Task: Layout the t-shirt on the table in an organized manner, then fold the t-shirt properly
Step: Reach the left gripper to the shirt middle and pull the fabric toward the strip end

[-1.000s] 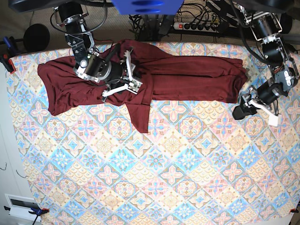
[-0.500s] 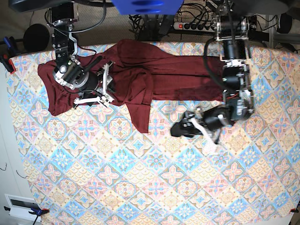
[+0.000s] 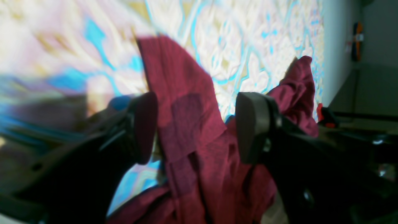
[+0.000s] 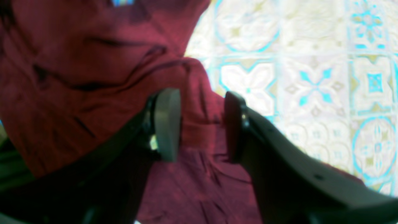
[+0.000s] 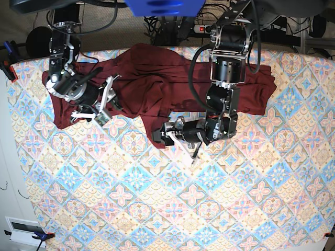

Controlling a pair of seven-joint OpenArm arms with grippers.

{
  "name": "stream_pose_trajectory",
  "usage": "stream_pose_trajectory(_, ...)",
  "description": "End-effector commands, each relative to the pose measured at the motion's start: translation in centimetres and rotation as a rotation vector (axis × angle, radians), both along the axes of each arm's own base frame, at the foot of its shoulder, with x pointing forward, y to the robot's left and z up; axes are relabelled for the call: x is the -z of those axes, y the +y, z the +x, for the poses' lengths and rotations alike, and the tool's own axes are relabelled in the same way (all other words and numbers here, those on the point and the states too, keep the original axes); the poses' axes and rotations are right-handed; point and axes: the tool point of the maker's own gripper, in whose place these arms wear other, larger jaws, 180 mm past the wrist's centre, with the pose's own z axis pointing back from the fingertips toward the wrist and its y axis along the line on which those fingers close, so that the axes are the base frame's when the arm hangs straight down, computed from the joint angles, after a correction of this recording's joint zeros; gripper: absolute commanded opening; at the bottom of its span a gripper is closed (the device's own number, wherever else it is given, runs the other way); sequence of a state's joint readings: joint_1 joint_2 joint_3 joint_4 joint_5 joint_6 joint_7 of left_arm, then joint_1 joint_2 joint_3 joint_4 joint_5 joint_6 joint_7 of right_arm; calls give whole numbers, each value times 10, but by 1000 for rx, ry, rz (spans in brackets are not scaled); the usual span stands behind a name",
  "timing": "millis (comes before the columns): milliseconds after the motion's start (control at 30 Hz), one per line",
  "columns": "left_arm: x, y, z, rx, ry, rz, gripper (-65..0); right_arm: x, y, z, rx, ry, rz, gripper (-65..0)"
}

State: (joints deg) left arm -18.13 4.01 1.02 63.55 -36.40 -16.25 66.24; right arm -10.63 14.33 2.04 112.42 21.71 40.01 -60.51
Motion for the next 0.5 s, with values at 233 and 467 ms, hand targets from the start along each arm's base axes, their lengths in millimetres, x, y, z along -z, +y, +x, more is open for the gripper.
stream_pose_trajectory(233, 3, -38, -4, 100, -39, 66, -266, -23, -13, 13, 46, -66, 58, -422)
stream_pose_trajectory(467, 19, -53, -17, 164, 9, 94, -450, -23, -13, 13, 47, -65, 57, -422)
